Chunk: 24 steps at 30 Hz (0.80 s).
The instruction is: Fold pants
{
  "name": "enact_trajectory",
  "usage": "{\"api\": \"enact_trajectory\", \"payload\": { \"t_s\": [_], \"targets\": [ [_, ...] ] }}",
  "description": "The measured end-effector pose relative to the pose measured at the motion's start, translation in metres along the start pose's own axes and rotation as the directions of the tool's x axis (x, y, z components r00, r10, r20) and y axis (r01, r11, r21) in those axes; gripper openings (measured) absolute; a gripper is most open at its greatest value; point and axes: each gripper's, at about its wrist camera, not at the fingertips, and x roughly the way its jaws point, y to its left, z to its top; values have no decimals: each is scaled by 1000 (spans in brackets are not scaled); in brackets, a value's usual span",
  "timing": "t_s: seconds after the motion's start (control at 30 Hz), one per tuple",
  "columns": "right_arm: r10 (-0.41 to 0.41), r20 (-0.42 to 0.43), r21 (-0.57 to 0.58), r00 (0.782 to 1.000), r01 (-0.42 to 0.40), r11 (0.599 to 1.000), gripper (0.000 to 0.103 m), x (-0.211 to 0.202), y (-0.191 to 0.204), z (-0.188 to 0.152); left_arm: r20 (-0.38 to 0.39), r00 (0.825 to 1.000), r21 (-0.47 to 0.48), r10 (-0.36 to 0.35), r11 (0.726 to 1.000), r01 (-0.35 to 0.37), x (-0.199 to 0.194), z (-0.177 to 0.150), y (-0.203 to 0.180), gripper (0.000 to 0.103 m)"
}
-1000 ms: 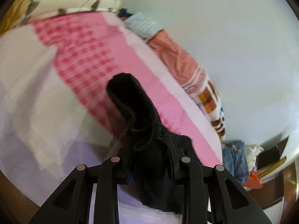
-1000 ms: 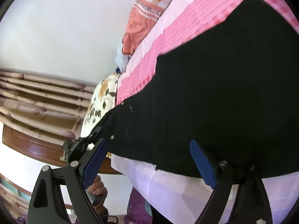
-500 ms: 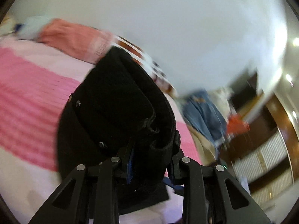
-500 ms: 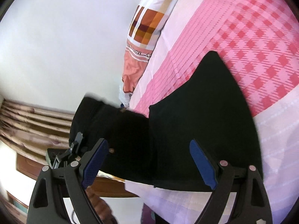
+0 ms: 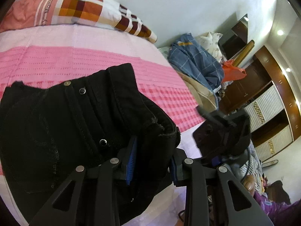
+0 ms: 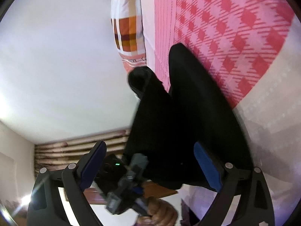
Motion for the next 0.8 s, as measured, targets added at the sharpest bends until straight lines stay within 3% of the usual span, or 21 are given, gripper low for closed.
{"api": "enact_trajectory", "payload": {
  "t_s": [0.2,0.33,0.5,0.63,0.7,0.8],
  "targets": [
    [24,8,24,1000,-24,999,94,-1,-1,4,-16,1000,53,-2,999,3,1,-5,-13,32],
    [28,11,7,1000,-29,1000,94,-1,4,7,-40,999,142,30,990,-24,14,-11,-29,32],
    [-21,18,-42,1000,21,999,95,-3,11,7,-79,995,201,60,979,-43,32,-13,-36,33],
    [-73,14,-55,997,73,996,95,-2,8,9,-90,989,332,117,940,-81,42,-22,-55,52],
    [-79,14,-43,997,79,996,95,-3,1,10,-101,991,366,88,929,-45,40,-27,-67,53],
    [-95,9,-49,995,96,994,95,-5,-1,10,-42,997,421,68,906,-44,19,-32,-81,63]
  ]
}}
